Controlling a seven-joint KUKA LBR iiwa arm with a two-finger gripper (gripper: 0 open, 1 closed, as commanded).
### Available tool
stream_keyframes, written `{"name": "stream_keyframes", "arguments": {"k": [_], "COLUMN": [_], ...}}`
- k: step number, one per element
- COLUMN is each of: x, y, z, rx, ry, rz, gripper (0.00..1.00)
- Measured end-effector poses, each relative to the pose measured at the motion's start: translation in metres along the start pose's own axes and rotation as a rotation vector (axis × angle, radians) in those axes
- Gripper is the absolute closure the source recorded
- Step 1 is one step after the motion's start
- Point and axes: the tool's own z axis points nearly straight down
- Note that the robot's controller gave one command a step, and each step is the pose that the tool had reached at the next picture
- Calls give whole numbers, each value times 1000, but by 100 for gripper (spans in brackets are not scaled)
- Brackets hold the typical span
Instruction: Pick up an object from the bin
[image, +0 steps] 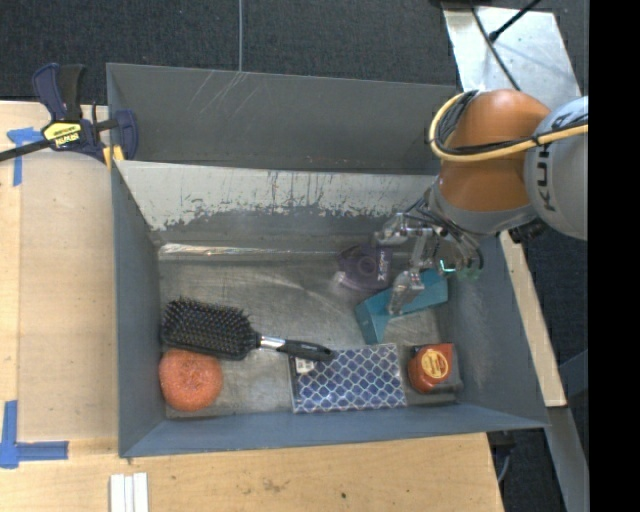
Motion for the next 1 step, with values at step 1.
{"name": "stream_keyframes", "arguments": {"k": [1], "x": [-2], "y": [0], "z": [-5], "rx": [1], "ry": [-8], "rz": [-1], "gripper": [0]}}
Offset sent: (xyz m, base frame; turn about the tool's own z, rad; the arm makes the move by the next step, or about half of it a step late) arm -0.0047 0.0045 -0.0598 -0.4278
